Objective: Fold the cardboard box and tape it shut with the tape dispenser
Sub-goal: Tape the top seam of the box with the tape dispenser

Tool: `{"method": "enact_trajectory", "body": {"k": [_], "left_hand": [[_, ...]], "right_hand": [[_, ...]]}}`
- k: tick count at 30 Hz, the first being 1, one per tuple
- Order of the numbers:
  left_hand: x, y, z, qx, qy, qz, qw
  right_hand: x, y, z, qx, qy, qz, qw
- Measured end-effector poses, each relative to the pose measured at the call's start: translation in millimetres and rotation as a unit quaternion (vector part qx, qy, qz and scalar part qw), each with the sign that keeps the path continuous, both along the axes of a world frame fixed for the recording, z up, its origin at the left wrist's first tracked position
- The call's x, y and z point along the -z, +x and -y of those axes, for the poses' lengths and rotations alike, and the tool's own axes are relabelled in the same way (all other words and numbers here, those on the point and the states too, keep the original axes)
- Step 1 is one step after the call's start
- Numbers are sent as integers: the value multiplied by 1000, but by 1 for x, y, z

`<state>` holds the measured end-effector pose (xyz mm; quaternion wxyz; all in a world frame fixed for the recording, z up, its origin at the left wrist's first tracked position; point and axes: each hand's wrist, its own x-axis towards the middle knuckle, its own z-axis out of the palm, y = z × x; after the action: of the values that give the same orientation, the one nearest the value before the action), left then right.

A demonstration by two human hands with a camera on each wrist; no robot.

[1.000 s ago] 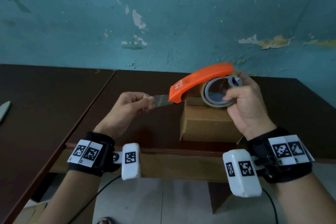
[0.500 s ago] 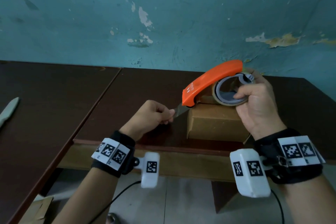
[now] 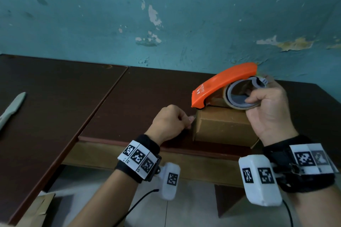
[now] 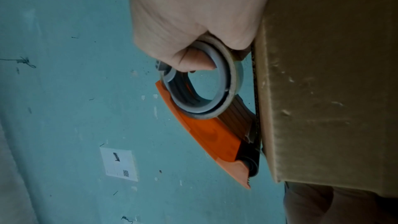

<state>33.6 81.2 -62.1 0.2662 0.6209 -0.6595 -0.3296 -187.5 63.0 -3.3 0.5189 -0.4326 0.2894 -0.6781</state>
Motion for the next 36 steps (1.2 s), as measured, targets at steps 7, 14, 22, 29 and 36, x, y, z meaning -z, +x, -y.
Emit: {"method": "enact_trajectory", "body": {"k": [7, 14, 22, 29, 36], "left_hand": [[-3, -4, 0, 2, 1, 27, 1000], [-6, -2, 1, -22, 10, 24, 999], [-4, -1, 0, -49, -54, 11, 997], [-8, -21, -12, 92, 22, -414, 905], [2, -66, -24, 27, -36, -433, 900]], "right_hand": [[0, 0, 1, 9, 13, 3, 1000], [-1, 0, 0, 11, 15, 9, 1000], [2, -2, 3, 16, 18, -1, 1000], [-1, 1, 1, 18, 14, 2, 1000], [-1, 1, 1, 15, 9, 5, 1000]]}}
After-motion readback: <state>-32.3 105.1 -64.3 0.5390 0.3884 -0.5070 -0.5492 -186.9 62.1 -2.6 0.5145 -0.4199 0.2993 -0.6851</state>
